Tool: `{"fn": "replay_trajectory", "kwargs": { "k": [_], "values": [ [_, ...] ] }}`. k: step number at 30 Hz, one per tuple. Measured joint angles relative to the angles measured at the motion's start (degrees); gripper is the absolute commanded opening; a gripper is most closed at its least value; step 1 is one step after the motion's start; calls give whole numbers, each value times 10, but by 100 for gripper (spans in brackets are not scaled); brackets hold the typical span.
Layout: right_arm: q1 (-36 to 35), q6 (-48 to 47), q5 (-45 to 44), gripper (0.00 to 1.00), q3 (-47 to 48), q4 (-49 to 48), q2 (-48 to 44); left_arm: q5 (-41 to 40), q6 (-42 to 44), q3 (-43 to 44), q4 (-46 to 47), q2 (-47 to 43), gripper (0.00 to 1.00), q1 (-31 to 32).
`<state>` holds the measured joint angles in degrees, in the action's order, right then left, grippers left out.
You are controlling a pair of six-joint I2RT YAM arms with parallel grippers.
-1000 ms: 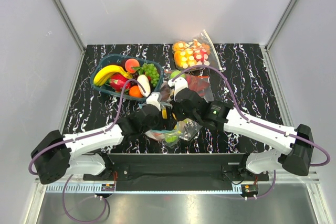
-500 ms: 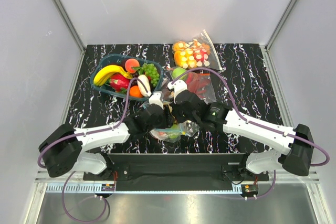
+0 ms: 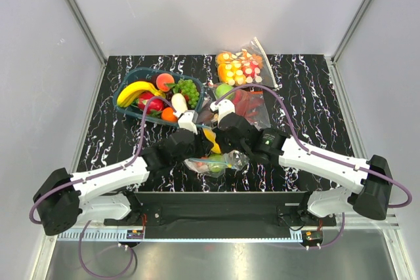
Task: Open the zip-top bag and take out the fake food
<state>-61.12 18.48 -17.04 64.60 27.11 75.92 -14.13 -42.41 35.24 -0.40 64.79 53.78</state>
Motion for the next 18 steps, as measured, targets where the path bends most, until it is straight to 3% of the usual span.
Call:
{"fn": "replay_trajectory", "kwargs": {
  "k": [5, 9, 14, 18],
  "values": [
    [0, 2, 1, 4, 0, 0, 0, -7, -1, 5, -19, 18, 71, -5],
    [0, 5, 6, 4, 0, -2, 0, -10, -10, 19, -30, 54, 87, -7],
    [0, 9, 16, 5, 0, -7, 0, -14, -24, 19, -26, 66, 98, -10],
    [5, 9, 19, 5, -10, -23, -4, -19, -32, 19, -14, 72, 99, -16]
  ]
}}
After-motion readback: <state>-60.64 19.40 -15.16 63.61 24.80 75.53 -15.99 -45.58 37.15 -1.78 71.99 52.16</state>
